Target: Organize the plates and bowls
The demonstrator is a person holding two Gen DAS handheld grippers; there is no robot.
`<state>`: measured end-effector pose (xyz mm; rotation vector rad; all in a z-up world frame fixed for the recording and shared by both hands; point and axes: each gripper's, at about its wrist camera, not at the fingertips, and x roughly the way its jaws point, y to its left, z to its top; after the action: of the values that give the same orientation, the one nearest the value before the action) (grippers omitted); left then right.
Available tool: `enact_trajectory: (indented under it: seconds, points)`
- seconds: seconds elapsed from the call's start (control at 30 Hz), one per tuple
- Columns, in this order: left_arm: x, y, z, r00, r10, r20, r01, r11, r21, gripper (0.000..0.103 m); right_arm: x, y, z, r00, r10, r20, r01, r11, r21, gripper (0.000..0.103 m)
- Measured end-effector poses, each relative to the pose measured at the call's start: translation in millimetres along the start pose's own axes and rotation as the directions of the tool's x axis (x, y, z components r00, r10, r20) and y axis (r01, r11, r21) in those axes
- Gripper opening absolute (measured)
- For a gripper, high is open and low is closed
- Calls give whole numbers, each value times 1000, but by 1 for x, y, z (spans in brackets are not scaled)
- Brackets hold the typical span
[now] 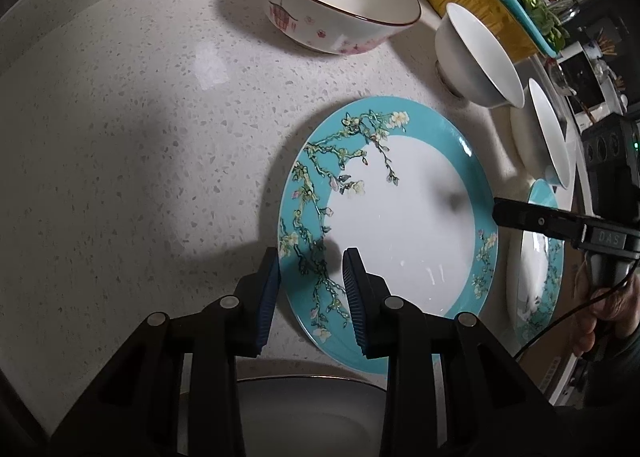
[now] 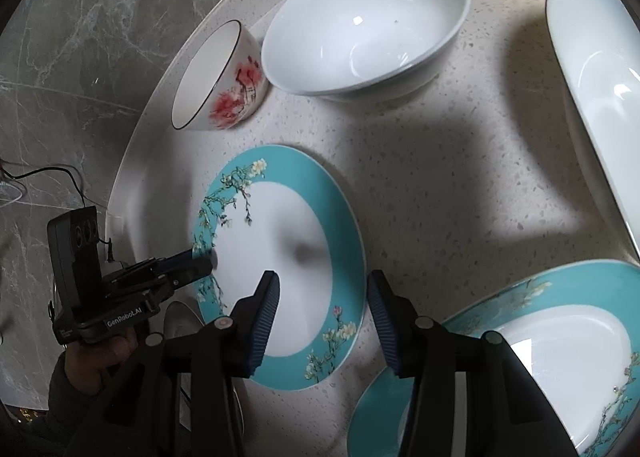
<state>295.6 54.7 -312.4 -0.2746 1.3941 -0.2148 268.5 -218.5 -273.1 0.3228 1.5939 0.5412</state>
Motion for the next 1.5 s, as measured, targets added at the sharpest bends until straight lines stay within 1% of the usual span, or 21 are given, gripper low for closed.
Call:
enact_trajectory:
  seconds: [0.03,0.07,0.1,0.13,0.2,0.33,0.47,0.63,0.77,0.87,1.0,1.33,1.5]
  points:
    - [0,-1,0,1000,5,1,-5,1000,2,29,0,0,0,1000,-8,-1,8,1000,-3,44]
    - [0,-2,-1,1000,15,4,-15,1000,7,28,1,0,0,999,-39,-6,39,999,-17,40]
    - [0,-3,-1,1000,23,5,-24,1000,14,28,3,1,0,998,-59,-8,58,998,-24,29]
    - [0,-4,-1,999,36,6,-36,999,22,26,4,0,0,997,-83,-10,83,996,-27,20]
    - [0,-6,-1,999,53,6,-53,998,40,25,4,-3,0,995,-97,-12,97,995,-30,11]
    - [0,-8,-2,998,64,6,-64,997,45,25,6,0,2,992,-122,-17,121,991,-52,11]
    - [-1,-8,-3,999,49,4,-49,998,41,25,7,0,5,990,-133,-35,132,990,-40,11]
    - [-2,-4,-4,999,37,0,-37,999,39,25,13,9,7,983,-171,-70,166,983,-75,14]
    - [-2,-7,-5,998,58,2,-58,996,63,25,17,14,8,978,-187,-87,175,976,-126,16]
    - [-2,-11,-6,997,72,8,-73,995,70,23,18,18,9,976,-202,-80,189,971,-145,16]
    - [-3,-12,-4,997,76,10,-77,995,62,21,17,23,6,974,-223,-47,213,964,-158,17]
    - [-4,-9,-1,997,69,20,-70,997,42,21,5,18,8,978,-207,-4,204,967,-153,16]
    - [-8,-8,-1,997,69,24,-70,997,37,21,3,17,11,979,-205,-3,202,967,-153,16]
